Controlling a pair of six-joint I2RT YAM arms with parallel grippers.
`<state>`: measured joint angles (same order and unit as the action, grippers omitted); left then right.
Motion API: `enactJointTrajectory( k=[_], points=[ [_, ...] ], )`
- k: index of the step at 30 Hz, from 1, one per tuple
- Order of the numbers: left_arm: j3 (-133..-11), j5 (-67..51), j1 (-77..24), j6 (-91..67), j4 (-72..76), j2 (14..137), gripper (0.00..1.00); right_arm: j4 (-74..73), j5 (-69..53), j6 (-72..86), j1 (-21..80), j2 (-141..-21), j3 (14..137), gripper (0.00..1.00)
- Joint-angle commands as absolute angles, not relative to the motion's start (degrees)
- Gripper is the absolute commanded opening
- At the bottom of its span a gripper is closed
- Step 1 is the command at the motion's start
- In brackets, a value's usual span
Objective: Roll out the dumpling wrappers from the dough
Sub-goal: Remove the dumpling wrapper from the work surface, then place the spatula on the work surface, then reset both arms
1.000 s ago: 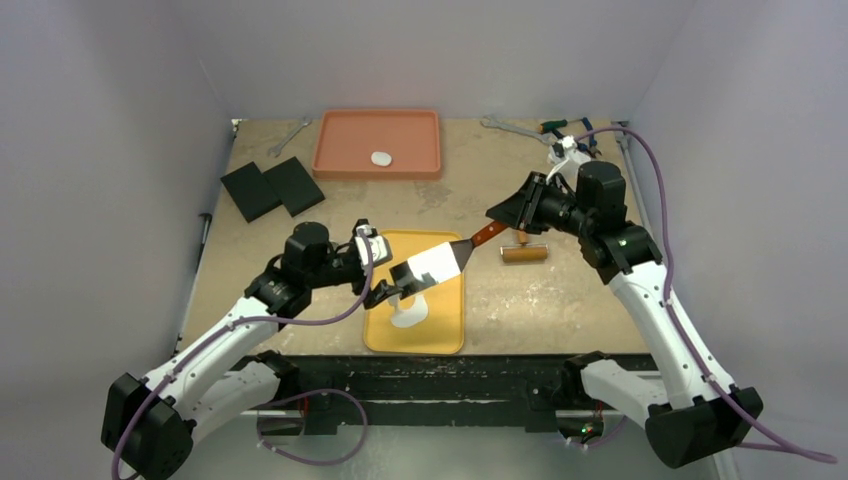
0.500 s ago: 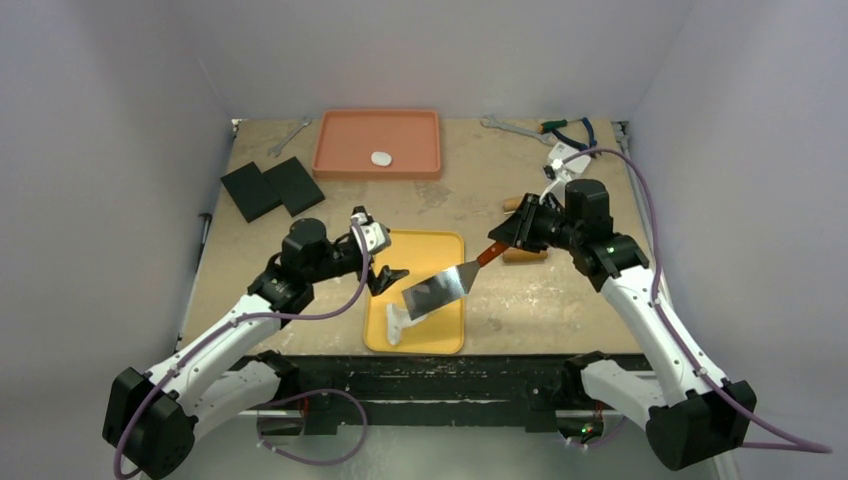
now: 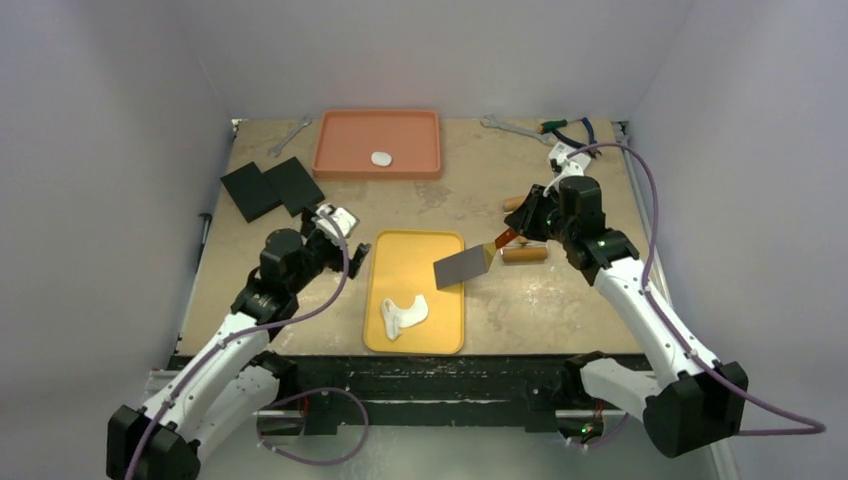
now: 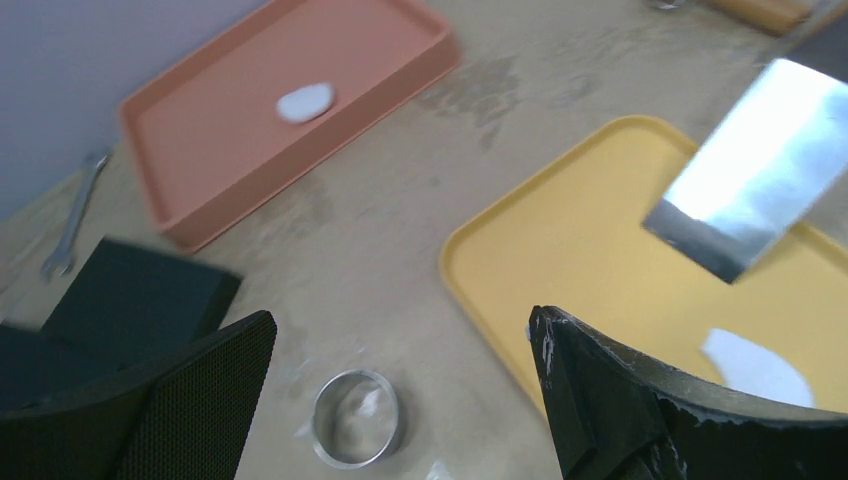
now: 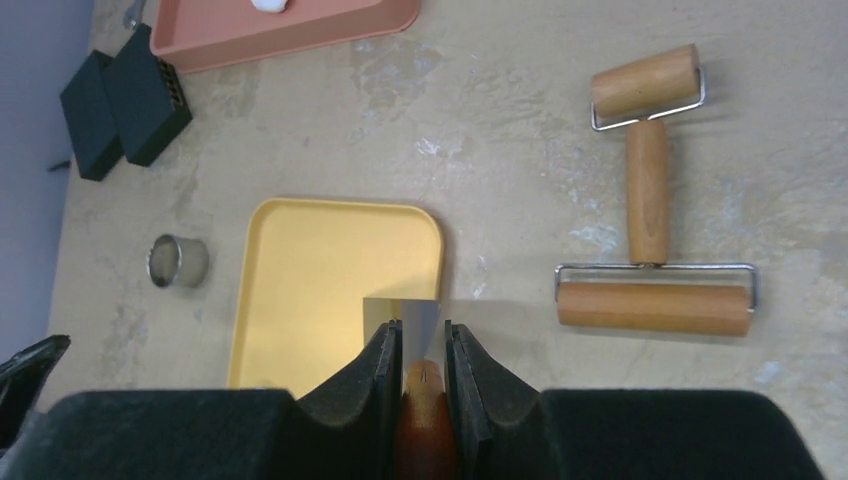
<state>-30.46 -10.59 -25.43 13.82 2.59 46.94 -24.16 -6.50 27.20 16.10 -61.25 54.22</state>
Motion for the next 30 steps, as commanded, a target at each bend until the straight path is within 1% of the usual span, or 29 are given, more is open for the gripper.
enactJointTrajectory(
  k=[1, 5, 9, 12, 13, 15, 16, 17, 18, 19, 20, 24, 26, 30],
  points=[
    [-25.9, 2.1, -18.4, 8.2, 5.3, 41.3, 0.99, -6.6, -6.8, 35.5, 16.1, -62.8, 49.8, 0.0],
    [-21.2, 6.3, -12.8, 3.9, 7.3, 36.4, 0.99, 3.2, -6.5, 43.6, 16.1, -65.9, 44.9, 0.0],
    [-17.4, 9.4, -8.3, 2.8, 10.0, 34.1, 0.99, 2.8, -6.6, 44.3, 16.1, -70.7, 42.9, 0.01],
    [-13.2, 12.4, -6.4, 3.0, 12.2, 32.6, 0.99, 1.5, -8.0, 43.7, 16.2, -73.4, 41.8, 0.16],
    [-11.7, 13.3, -5.7, 2.2, 13.0, 32.3, 0.99, 1.1, -8.2, 43.6, 16.2, -73.9, 41.2, 0.21],
    [-10.0, 14.5, -4.6, 0.6, 13.3, 31.7, 0.99, 0.3, -8.9, 42.7, 16.2, -74.1, 40.0, 0.37],
    [-9.9, 13.7, -4.2, -0.4, 12.6, 31.5, 0.99, 0.1, -8.8, 41.9, 16.2, -73.8, 39.8, 0.44],
    [-9.8, 11.9, -4.0, -1.3, 11.8, 31.3, 0.99, -1.7, -8.3, 40.9, 16.2, -73.3, 39.9, 0.52],
    [-9.8, 9.8, -3.8, -1.5, 11.0, 31.0, 0.99, -3.1, -7.5, 39.7, 16.2, -72.5, 40.2, 0.65],
    [-9.6, 7.7, -3.7, -1.5, 10.3, 30.7, 0.99, -4.5, -6.8, 38.8, 16.2, -71.7, 40.8, 0.84],
    [-9.4, 6.6, -3.6, -1.4, 9.8, 30.3, 0.99, -6.0, -5.7, 38.1, 16.2, -70.6, 41.8, 0.98],
    [-8.0, 11.3, -3.2, -4.7, 10.9, 29.8, 0.99, -13.0, 1.4, 31.9, 16.2, -65.9, 46.7, 0.99],
    [-6.9, 11.6, -2.8, -3.9, 11.9, 29.4, 0.99, -15.1, 5.2, 27.5, 16.1, -64.0, 49.3, 0.99],
    [-2.5, 10.4, -2.6, -1.2, 17.0, 28.3, 0.99, -13.2, 16.9, 22.0, 16.1, -60.1, 49.1, 0.99]
  ],
)
